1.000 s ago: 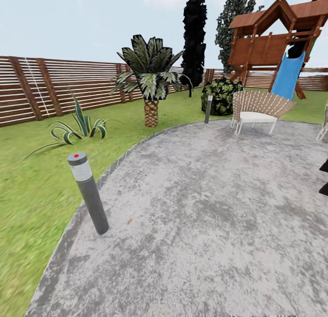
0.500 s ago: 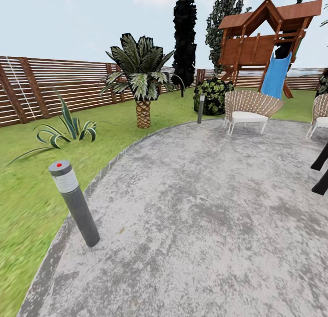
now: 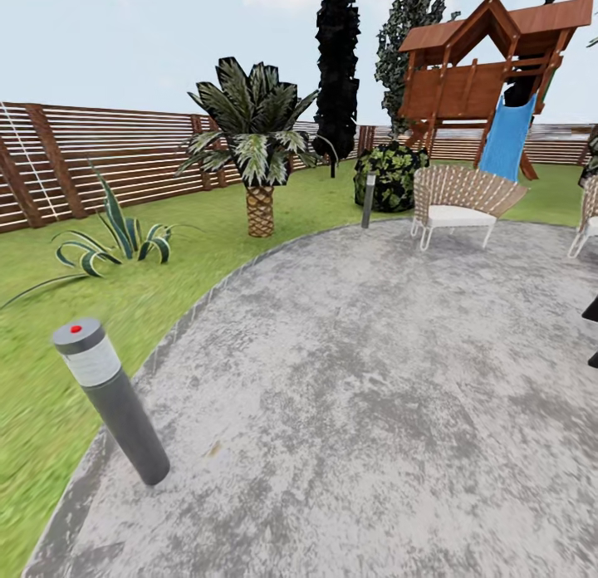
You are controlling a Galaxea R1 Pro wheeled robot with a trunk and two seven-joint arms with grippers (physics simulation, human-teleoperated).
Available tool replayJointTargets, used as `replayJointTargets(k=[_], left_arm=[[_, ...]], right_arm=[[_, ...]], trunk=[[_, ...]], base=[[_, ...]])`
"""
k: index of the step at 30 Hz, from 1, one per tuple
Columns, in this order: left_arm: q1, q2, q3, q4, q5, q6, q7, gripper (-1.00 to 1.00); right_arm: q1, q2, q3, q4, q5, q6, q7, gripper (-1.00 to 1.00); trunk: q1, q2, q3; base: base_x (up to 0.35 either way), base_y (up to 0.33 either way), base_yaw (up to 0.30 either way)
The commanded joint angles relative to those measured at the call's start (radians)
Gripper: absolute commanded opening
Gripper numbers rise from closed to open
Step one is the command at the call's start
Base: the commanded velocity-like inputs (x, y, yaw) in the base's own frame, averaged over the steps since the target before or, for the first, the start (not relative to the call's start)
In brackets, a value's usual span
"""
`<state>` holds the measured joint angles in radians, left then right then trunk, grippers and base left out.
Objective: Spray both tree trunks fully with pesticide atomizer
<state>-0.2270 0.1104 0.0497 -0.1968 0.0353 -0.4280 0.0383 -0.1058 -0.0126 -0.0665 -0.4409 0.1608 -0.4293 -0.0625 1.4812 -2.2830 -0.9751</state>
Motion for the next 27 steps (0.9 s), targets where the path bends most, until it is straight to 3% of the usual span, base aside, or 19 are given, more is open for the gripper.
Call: replayJointTargets(k=[1,9,27], left_arm=[[0.000,0.000,0.000,0.000,0.000,0.000,0.000,1.00],[0.000,0.000,0.001,-0.001,0.000,0.000,0.001,1.00],[0.000,0.002,0.001,-0.001,0.000,0.000,0.001,1.00]], right_arm=[[0.000,0.000,0.000,0.000,0.000,0.000,0.000,1.00],[0.000,0.000,0.001,0.004,0.000,0.000,-0.003,1.00],[0.000,0.000,0.001,0.008,0.000,0.000,-0.003,1.00]], trunk=[[0.000,0.000,0.000],[0.000,0.000,0.000],[0.000,0.000,0.000]], base=[[0.339,0.000,0.000],[0.339,0.000,-0.050],[0.339,0.000,-0.267]])
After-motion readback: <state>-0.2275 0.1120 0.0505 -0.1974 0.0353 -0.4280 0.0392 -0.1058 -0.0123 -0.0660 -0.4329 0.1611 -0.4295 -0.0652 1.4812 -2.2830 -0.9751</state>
